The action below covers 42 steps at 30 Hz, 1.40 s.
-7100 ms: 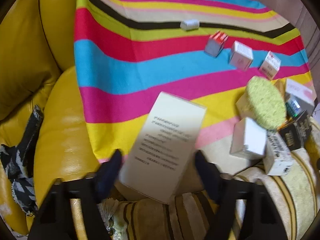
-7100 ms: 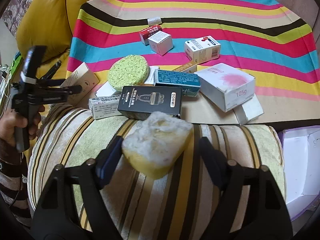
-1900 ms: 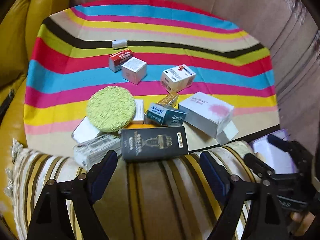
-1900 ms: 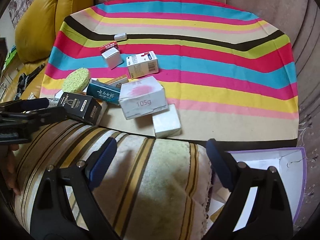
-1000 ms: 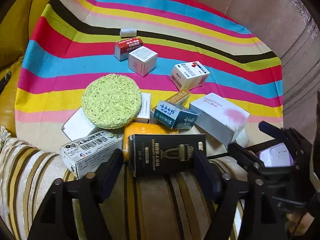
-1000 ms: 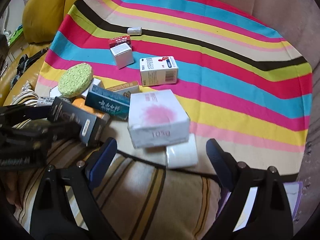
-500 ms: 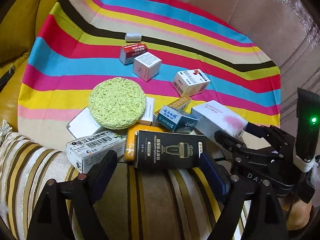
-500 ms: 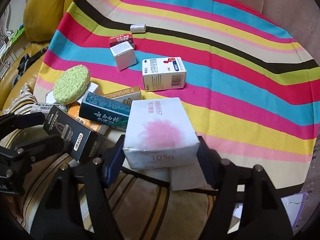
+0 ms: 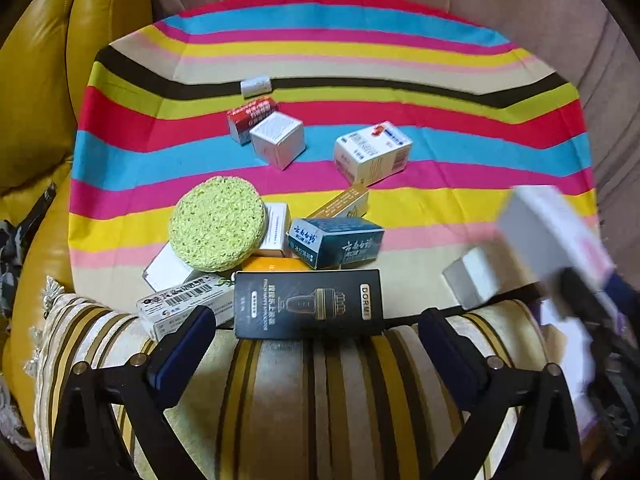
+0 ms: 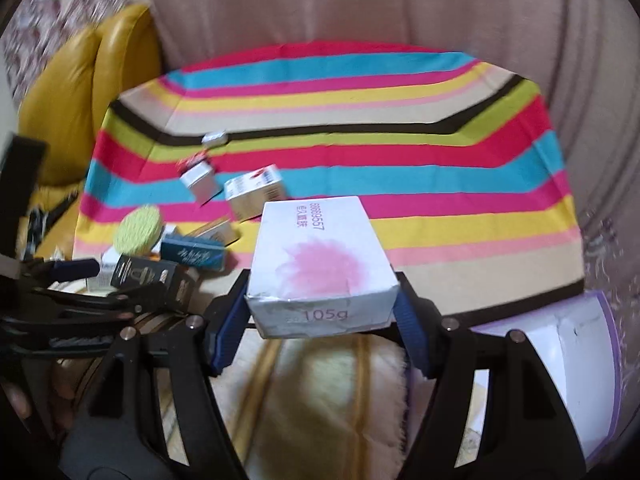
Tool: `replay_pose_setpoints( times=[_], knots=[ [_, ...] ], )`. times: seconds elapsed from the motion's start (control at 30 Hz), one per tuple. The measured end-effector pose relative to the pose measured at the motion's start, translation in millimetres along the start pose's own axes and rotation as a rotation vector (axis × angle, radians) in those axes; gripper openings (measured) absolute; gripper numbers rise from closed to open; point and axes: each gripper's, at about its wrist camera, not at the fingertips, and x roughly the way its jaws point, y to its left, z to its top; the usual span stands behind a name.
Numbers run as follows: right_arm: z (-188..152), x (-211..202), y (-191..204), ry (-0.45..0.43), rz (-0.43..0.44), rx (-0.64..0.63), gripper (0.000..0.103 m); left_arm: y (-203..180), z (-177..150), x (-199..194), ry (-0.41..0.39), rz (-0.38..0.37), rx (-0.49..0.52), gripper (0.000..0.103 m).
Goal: Organize objects
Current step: 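Grasp the white pink-printed box with the right gripper while the left grasps the black DORMI box, then carry both boxes over the purple-rimmed box and open both grippers to drop them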
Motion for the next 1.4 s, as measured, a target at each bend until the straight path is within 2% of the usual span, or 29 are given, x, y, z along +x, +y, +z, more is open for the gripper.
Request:
replay_pose_setpoints(
  times=[0.17, 0.23, 0.27, 0.47, 0.57, 0.67, 0.8, 0.93, 1.03, 1.1, 1.2, 1.3, 1.4],
  knots=[
    [-9.1, -1.0, -29.5, 0.023, -0.013, 0.101, 0.071, -0.4, 3.9, 24.8, 0.041, 0.028, -0.017, 0.102],
    [-13.1, 1.9, -34.8, 0.039, -0.012, 0.116, 0.071, 3.3, 4.7, 29.7, 0.058, 0.009, -0.027, 0.086],
    [-16.0, 0.9, -38.6, 0.04, -0.013, 0.129, 0.071, 4.4, 4.2, 29.3, 0.056, 0.004, -0.032, 0.086],
    [-27.8, -21.4, -50.7, -0.001, -0.017, 0.145, 0.071, 5.9, -3.7, 1.5, -0.044, 0.0, -0.048, 0.086],
    [-33.4, -33.6, -63.4, -0.013, -0.032, 0.162, 0.071, 1.7, -3.4, -20.1, -0.124, -0.053, -0.032, 0.086],
    [-38.0, -42.0, -82.8, -0.012, -0.077, 0.189, 0.071, -22.5, -1.1, -38.4, -0.17, -0.127, 0.054, 0.086],
    [-48.2, -54.1, -110.9, 0.0, -0.149, 0.224, 0.071, -68.5, -1.2, -43.5, -0.16, -0.227, 0.207, 0.086],
    [-66.8, -61.2, -146.0, 0.035, -0.239, 0.28, 0.071, -130.9, -5.7, -40.4, -0.114, -0.327, 0.368, 0.086],
    [-86.1, -53.0, -170.7, 0.112, -0.302, 0.334, 0.071, -179.3, -13.7, -31.5, -0.026, -0.404, 0.494, 0.086],
    [-93.5, -52.5, -183.4, 0.133, -0.338, 0.343, 0.071, -206.6, -19.3, -24.0, 0.027, -0.405, 0.588, 0.086],
    [-103.4, -53.0, -197.7, 0.148, -0.385, 0.36, 0.071, -240.3, -32.8, -30.7, 0.004, -0.386, 0.707, 0.086],
    [-114.5, -55.4, -208.0, 0.162, -0.411, 0.36, 0.071, -253.0, -48.8, -33.1, 0.051, -0.431, 0.742, 0.086],
    [-126.5, -59.5, -218.6, 0.165, -0.402, 0.387, 0.071, -263.8, -71.3, -35.7, 0.077, -0.43, 0.806, 0.086]
  ],
)
